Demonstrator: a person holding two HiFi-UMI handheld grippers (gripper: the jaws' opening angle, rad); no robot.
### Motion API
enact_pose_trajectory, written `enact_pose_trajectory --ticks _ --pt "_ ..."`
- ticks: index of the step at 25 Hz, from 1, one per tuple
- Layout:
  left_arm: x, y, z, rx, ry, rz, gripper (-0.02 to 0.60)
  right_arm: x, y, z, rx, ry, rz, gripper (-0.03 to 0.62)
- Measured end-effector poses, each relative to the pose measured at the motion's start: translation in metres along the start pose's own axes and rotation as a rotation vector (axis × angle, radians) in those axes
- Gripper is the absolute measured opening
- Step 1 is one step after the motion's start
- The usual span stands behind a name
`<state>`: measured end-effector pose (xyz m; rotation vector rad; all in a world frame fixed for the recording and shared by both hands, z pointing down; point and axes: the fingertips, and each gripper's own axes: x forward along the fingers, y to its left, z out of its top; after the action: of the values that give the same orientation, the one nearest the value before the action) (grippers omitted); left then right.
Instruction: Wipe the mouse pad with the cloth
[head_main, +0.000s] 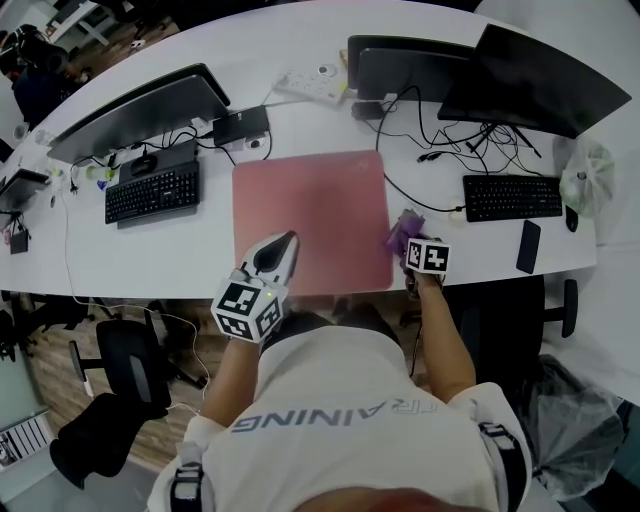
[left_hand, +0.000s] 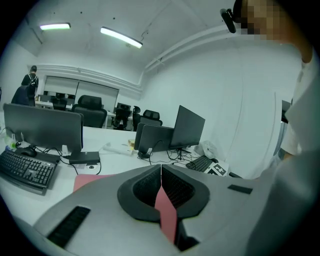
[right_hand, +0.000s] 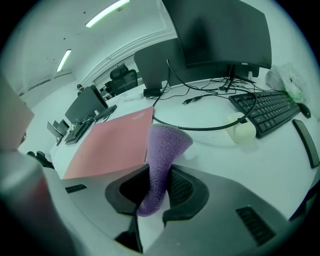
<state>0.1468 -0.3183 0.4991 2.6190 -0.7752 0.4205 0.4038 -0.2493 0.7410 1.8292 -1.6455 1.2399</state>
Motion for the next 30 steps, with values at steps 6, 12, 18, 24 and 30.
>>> enact_pose_trajectory --ticks 6,12,18,24,30 --pt "-0.034 0.024 -0.005 -0.025 -0.027 0.041 0.032 -0.021 0.077 0.011 -0.073 -0.073 0.094 0.100" --pt "-0.106 0.071 -0.021 -0.069 -0.057 0.129 0.032 -0.024 0.233 0.009 -0.186 -0.091 0.323 0.100" --pt "-0.196 0.126 -0.047 -0.108 -0.074 0.228 0.032 -0.009 0.379 -0.022 -0.311 -0.032 0.485 0.100" --pt "-0.276 0.169 -0.078 -0.148 -0.085 0.310 0.032 0.019 0.491 -0.075 -0.384 0.067 0.592 0.100" --pt "-0.323 0.199 -0.106 -0.183 -0.091 0.337 0.032 0.067 0.551 -0.132 -0.424 0.183 0.577 0.100"
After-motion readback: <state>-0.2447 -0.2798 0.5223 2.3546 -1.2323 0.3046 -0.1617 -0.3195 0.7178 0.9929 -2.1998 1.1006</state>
